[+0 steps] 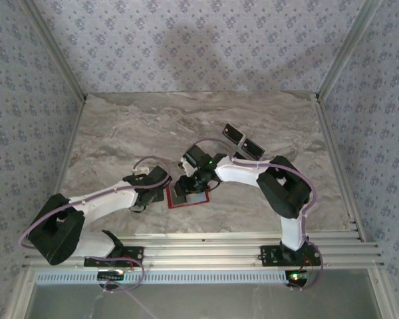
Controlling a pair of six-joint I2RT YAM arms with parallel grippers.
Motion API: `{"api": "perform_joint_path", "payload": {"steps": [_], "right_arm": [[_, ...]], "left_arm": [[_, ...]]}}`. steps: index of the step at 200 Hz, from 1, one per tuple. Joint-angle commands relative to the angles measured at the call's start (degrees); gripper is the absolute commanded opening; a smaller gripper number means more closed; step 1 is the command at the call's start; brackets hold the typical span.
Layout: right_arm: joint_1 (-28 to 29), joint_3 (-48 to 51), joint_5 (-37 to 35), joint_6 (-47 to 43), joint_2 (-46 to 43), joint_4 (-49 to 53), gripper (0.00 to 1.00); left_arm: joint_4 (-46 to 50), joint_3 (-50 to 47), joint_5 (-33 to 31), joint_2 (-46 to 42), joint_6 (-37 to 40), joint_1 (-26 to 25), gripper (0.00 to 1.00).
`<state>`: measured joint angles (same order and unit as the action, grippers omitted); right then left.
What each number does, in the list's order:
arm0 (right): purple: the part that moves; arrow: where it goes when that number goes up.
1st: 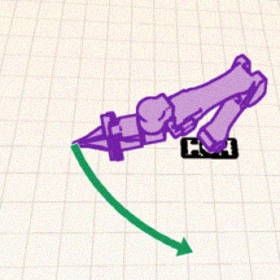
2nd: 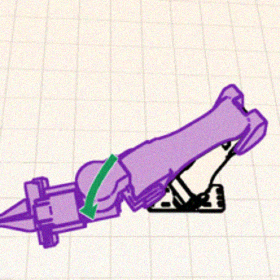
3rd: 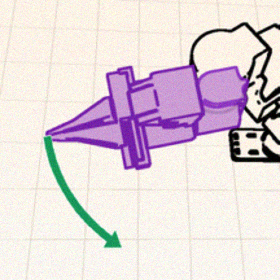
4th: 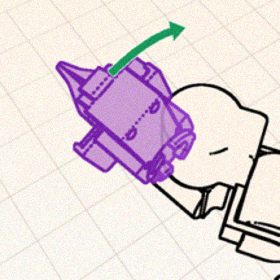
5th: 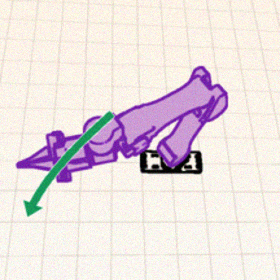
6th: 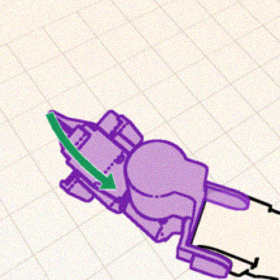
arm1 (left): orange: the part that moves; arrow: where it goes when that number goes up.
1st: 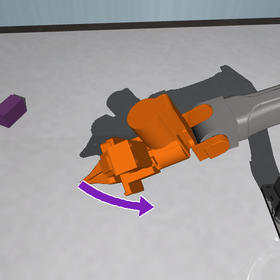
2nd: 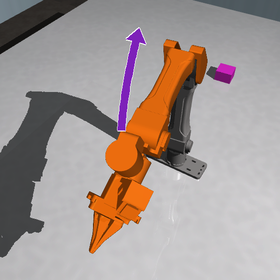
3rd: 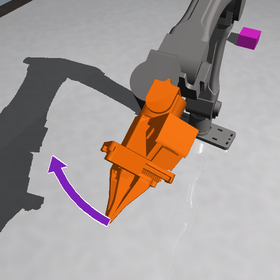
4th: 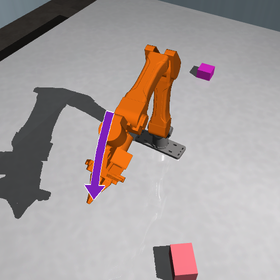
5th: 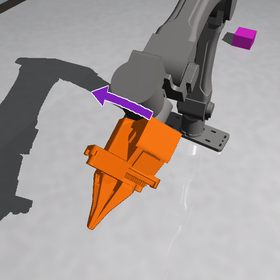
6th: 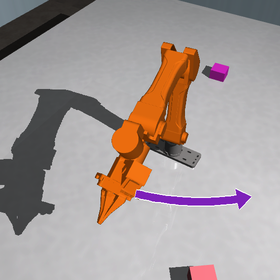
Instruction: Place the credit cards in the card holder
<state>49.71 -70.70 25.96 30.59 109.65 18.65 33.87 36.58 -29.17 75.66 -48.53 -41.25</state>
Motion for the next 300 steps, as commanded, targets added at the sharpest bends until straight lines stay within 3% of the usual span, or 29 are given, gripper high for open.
{"api": "perform_joint_path", "payload": {"steps": [1,61,109,140,178,300], "right_arm": [[0.5,-1.9,0.1,-0.1,1.0,2.0,0.47],[0.4,-1.7,-0.6,-0.4,0.5,2.8,0.51],[-2.2,1.6,-3.3,-1.3,-5.4,3.7,0.54],[-3.7,1.9,-6.0,-3.9,-6.9,6.4,0.62],[-3.9,0.1,-7.8,-7.8,-4.7,8.9,0.67],[-4.1,-1.2,-7.9,-8.8,0.4,8.8,0.67]], "left_arm": [[-0.3,0.7,0.1,0.6,0.5,0.3,1.00],[-1.0,0.5,0.2,1.2,0.4,0.4,1.00],[-2.0,0.2,1.2,2.3,0.5,0.4,1.00],[-3.0,0.4,1.8,2.9,0.9,0.4,1.00],[-4.0,0.9,2.2,4.4,1.4,0.3,1.00],[-6.8,1.4,2.6,9.2,1.9,0.5,1.00]]}}
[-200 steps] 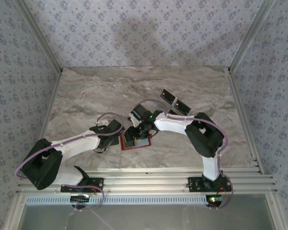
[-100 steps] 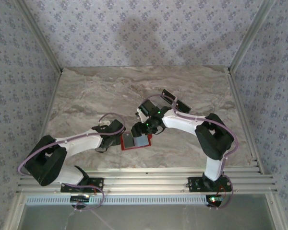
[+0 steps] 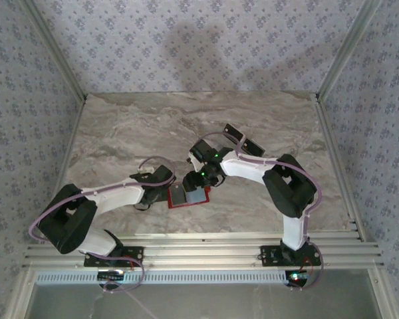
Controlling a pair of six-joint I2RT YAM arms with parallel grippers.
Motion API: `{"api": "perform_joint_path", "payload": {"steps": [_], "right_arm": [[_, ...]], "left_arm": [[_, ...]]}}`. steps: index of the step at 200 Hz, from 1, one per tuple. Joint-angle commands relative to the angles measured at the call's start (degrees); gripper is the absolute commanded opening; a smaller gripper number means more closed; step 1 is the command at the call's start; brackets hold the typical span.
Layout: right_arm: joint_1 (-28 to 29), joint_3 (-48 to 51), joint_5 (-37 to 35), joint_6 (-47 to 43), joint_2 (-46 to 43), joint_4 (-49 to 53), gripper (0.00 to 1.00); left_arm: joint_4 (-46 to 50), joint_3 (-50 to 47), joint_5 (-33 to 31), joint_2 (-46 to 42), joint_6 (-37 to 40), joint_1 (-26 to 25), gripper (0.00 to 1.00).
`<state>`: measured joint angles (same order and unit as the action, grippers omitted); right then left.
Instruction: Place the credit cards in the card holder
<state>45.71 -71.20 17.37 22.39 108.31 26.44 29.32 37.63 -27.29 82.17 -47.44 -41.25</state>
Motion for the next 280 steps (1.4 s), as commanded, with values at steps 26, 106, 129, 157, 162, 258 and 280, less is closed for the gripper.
{"api": "perform_joint_path", "payload": {"steps": [26,106,129,157,162,258,280], "right_arm": [[0.3,0.3,4.4,1.2,1.7,-1.2,0.67],[1.7,0.5,9.2,6.1,2.5,-5.9,0.67],[1.8,0.4,9.4,6.6,3.0,-6.4,0.67],[2.0,0.3,9.7,7.0,3.5,-6.9,0.67],[2.1,0.3,9.9,7.0,3.5,-7.0,0.67],[-0.2,-3.8,4.2,0.8,-1.4,1.1,0.67],[-0.4,-4.7,2.2,-0.7,-0.6,2.6,0.67]], "left_arm": [[-2.8,0.5,0.9,3.6,0.9,0.6,1.00],[-1.4,1.2,0.9,-0.3,1.7,0.6,1.00],[-1.5,0.0,1.9,-4.8,2.0,0.5,1.00],[-1.5,-1.6,4.0,-10.1,2.4,-0.4,1.00],[-1.4,-1.8,4.1,-10.8,2.3,-0.6,1.00],[-1.5,-2.8,3.8,-10.9,0.6,-1.0,1.00],[-2.1,-2.3,4.1,-9.7,0.6,-1.1,1.00]]}}
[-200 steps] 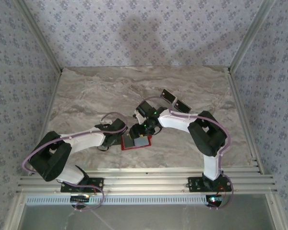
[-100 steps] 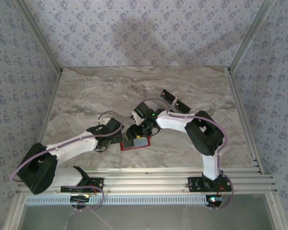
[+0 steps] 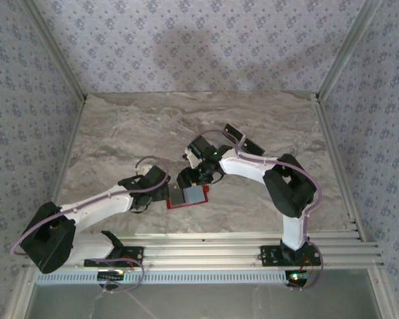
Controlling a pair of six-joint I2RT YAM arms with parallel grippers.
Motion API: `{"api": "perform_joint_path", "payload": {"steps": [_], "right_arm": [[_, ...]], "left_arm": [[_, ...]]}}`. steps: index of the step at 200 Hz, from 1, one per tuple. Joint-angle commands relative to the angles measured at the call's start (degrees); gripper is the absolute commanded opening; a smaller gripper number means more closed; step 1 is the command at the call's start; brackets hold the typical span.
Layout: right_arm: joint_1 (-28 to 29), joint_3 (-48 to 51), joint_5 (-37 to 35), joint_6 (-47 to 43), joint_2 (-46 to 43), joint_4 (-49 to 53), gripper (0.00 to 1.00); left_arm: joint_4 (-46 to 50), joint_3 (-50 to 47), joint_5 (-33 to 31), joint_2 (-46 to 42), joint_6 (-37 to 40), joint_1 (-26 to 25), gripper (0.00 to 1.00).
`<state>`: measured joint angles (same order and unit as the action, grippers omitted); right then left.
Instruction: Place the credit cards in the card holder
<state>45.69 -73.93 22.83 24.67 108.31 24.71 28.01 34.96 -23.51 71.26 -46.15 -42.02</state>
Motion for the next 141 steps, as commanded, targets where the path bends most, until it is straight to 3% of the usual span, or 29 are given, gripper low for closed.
{"api": "perform_joint_path", "payload": {"steps": [1,57,141], "right_arm": [[-0.3,-1.9,-3.4,-3.0,-0.6,4.5,0.67],[-0.2,-2.7,-6.0,-4.7,2.3,5.5,0.67],[2.7,-1.7,-1.7,-1.7,4.8,2.6,0.67]], "left_arm": [[-0.8,0.4,0.3,1.2,-0.6,-0.3,1.00],[-1.3,0.9,0.4,2.0,-0.5,-0.5,1.00],[-1.7,0.8,0.8,1.3,0.1,-0.6,1.00]]}}
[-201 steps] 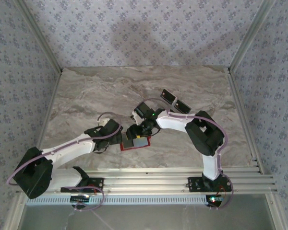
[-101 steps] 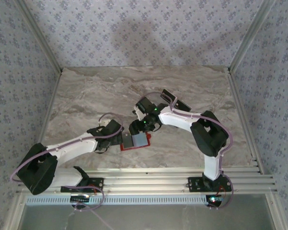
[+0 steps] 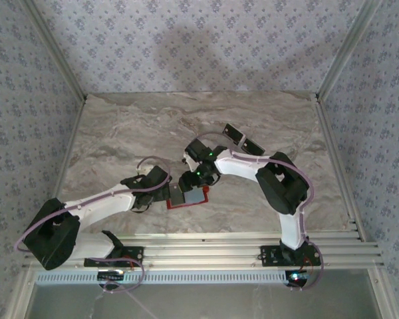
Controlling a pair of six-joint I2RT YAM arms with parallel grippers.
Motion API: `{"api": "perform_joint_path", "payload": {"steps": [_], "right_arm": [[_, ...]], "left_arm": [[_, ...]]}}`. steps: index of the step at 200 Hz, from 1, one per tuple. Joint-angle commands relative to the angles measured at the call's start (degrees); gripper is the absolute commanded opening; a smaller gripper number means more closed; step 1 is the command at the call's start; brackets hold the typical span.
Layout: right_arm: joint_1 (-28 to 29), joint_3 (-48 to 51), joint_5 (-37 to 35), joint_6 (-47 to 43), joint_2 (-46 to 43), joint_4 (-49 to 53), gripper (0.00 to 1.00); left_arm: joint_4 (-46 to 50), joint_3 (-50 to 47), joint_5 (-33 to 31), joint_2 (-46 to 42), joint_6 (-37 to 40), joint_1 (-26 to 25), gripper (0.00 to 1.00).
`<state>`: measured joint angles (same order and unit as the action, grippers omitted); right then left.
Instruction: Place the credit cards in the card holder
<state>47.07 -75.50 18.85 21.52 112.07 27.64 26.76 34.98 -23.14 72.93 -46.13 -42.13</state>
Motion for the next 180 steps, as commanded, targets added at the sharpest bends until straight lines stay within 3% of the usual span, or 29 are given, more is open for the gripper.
{"api": "perform_joint_path", "payload": {"steps": [1,67,144,180], "right_arm": [[1.3,-0.1,2.4,1.5,1.0,-0.4,0.67],[1.9,0.1,2.8,3.0,1.7,-1.6,0.67],[1.9,0.4,3.8,4.8,1.6,-2.8,0.67],[2.0,0.2,4.7,5.8,1.7,-3.3,0.67]], "left_arm": [[-0.5,0.8,0.5,-0.4,0.0,-0.5,1.00],[-3.0,-1.3,0.6,-4.3,-1.0,-3.9,1.00],[-6.4,-9.1,-4.1,-16.8,-6.9,-13.2,1.00],[-10.5,-11.2,-4.7,-19.1,-6.2,-16.6,1.00]]}}
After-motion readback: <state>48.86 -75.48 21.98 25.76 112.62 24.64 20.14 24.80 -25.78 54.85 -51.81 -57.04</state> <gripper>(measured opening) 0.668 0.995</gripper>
